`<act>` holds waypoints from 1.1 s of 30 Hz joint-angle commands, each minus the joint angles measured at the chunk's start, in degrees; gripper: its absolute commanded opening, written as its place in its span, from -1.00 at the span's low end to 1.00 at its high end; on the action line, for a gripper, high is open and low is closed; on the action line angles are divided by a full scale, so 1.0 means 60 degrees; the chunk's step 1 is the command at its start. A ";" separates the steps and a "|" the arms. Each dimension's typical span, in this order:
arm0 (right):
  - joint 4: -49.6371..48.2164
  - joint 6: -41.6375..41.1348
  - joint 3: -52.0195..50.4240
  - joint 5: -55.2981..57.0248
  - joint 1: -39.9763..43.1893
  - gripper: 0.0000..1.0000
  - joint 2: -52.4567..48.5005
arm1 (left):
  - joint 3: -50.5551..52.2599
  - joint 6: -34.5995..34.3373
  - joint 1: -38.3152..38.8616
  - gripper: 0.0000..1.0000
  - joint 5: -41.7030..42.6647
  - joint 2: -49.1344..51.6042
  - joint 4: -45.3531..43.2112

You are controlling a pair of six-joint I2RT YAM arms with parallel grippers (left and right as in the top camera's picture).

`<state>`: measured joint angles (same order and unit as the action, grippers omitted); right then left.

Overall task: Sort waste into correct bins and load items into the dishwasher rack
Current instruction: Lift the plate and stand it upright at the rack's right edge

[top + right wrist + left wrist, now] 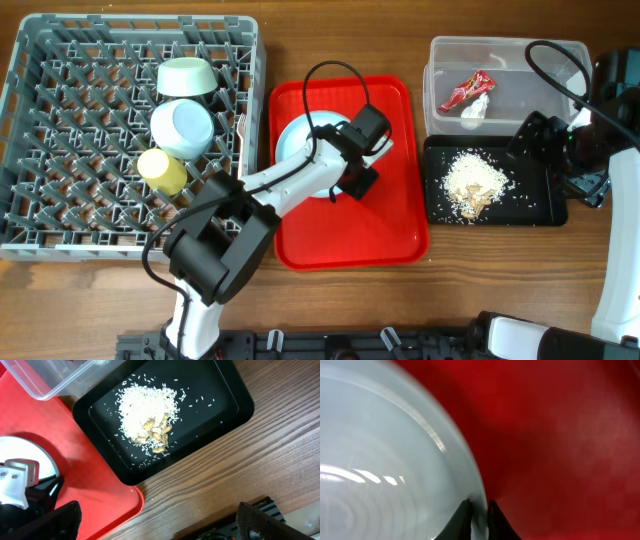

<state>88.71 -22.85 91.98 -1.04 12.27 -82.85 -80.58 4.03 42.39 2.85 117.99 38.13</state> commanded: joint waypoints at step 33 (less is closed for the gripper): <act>0.0062 0.0164 0.0157 -0.0047 0.0040 1.00 0.0175 | 0.0051 -0.0783 -0.3020 -0.92 0.2994 -0.5380 -0.0404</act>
<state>88.95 -22.61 91.98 -1.04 12.27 -82.85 -80.20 -0.14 30.83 9.74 89.54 36.69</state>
